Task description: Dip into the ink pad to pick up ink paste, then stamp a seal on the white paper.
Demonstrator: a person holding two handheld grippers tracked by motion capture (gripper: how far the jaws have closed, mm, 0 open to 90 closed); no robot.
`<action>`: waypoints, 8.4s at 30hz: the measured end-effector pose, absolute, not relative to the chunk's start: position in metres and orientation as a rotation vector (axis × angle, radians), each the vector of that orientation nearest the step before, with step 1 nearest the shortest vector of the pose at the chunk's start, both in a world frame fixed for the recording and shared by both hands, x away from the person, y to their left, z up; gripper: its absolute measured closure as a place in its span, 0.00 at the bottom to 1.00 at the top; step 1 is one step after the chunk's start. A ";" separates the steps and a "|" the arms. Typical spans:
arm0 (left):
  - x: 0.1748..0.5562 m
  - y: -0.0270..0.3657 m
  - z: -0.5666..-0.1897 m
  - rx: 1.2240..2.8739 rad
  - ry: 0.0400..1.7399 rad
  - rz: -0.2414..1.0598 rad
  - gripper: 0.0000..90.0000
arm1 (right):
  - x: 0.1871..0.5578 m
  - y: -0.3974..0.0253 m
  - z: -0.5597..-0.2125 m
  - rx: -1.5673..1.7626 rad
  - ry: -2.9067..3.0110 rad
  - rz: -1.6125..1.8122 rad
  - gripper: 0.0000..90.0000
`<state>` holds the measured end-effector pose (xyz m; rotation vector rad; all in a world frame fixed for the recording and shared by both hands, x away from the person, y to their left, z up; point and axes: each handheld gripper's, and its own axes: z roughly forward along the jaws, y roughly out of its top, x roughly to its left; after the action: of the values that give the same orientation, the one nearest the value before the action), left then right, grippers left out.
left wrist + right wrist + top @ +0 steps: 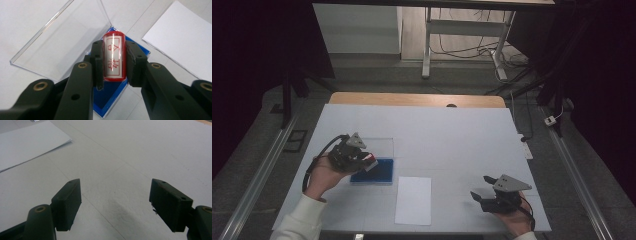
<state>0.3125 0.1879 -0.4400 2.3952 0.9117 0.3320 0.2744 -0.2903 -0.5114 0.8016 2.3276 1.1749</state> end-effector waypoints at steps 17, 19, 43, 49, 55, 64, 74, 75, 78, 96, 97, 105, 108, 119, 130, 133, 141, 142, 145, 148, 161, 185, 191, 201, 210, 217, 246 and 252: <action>0.322 0.177 -0.461 2.438 0.915 0.306 0.79 | 0.275 -0.291 -0.512 0.807 2.323 1.175 0.28; 0.324 0.175 -0.465 2.452 0.913 0.300 0.79 | 0.275 -0.292 -0.512 0.803 2.324 1.168 0.28; 0.331 0.173 -0.481 2.476 0.932 0.248 0.79 | 0.274 -0.291 -0.512 0.810 2.330 1.165 0.28; 0.331 0.172 -0.481 2.477 0.939 0.246 0.79 | 0.274 -0.291 -0.512 0.812 2.332 1.164 0.28; 0.330 0.169 -0.481 2.489 0.948 0.261 0.79 | 0.274 -0.291 -0.513 0.808 2.335 1.164 0.28; 0.328 0.158 -0.482 2.546 0.975 0.305 0.79 | 0.274 -0.289 -0.512 0.808 2.337 1.158 0.28; 0.327 0.159 -0.484 2.540 0.969 0.320 0.79 | 0.272 -0.288 -0.511 0.801 2.337 1.164 0.29; 0.326 0.158 -0.484 2.540 0.969 0.325 0.79 | 0.272 -0.288 -0.511 0.802 2.336 1.161 0.28; 0.326 0.158 -0.484 2.540 0.971 0.333 0.79 | 0.271 -0.287 -0.510 0.797 2.337 1.166 0.28; 0.324 0.163 -0.482 2.512 0.922 0.341 0.79 | 0.272 -0.287 -0.510 0.803 2.336 1.162 0.29; 0.323 0.163 -0.481 2.520 0.916 0.343 0.78 | 0.272 -0.287 -0.511 0.802 2.338 1.164 0.29; 0.321 0.174 -0.465 2.403 0.904 0.301 0.78 | 0.271 -0.288 -0.511 0.803 2.332 1.153 0.29; 0.320 0.178 -0.462 2.376 0.906 0.287 0.78 | 0.272 -0.289 -0.511 0.800 2.334 1.165 0.29; 0.317 0.186 -0.455 2.334 0.909 0.281 0.78 | 0.272 -0.290 -0.512 0.802 2.337 1.158 0.29; 0.316 0.194 -0.451 2.298 0.913 0.270 0.78 | 0.272 -0.291 -0.512 0.808 2.330 1.150 0.29; 0.315 0.193 -0.450 2.290 0.905 0.264 0.78 | 0.272 -0.291 -0.512 0.809 2.331 1.149 0.29; 0.312 0.189 -0.446 2.295 0.884 0.282 0.78 | 0.272 -0.291 -0.513 0.810 2.332 1.151 0.29; 0.312 0.188 -0.445 2.292 0.881 0.285 0.78 | 0.272 -0.291 -0.513 0.806 2.331 1.153 0.29; 0.310 0.185 -0.443 2.292 0.863 0.285 0.78 | 0.272 -0.291 -0.513 0.802 2.337 1.163 0.29; 0.309 0.182 -0.442 2.285 0.844 0.273 0.78 | 0.272 -0.291 -0.513 0.812 2.331 1.153 0.29; 0.304 0.165 -0.441 2.297 0.768 0.234 0.78 | 0.272 -0.291 -0.514 0.812 2.330 1.167 0.29; 0.299 0.151 -0.442 2.306 0.696 0.203 0.78 | 0.273 -0.291 -0.515 0.807 2.346 1.155 0.29; 0.296 0.144 -0.442 2.319 0.667 0.190 0.78 | 0.273 -0.291 -0.515 0.806 2.347 1.153 0.29; 0.293 0.133 -0.443 2.332 0.626 0.162 0.78 | 0.273 -0.291 -0.516 0.810 2.351 1.152 0.29; 0.290 0.122 -0.445 2.344 0.591 0.140 0.78 | 0.273 -0.291 -0.516 0.807 2.354 1.152 0.29; 0.289 0.113 -0.451 2.358 0.575 0.113 0.78 | 0.273 -0.291 -0.516 0.805 2.357 1.144 0.29; 0.282 0.079 -0.470 2.460 0.505 0.056 0.78 | 0.274 -0.291 -0.517 0.814 2.363 1.134 0.29; 0.282 0.072 -0.474 2.490 0.498 0.060 0.78 | 0.274 -0.290 -0.517 0.809 2.366 1.132 0.29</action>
<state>0.2817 0.0723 -0.4743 2.4898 0.4980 0.0600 0.2741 -0.2904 -0.5171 0.8094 2.3663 1.1315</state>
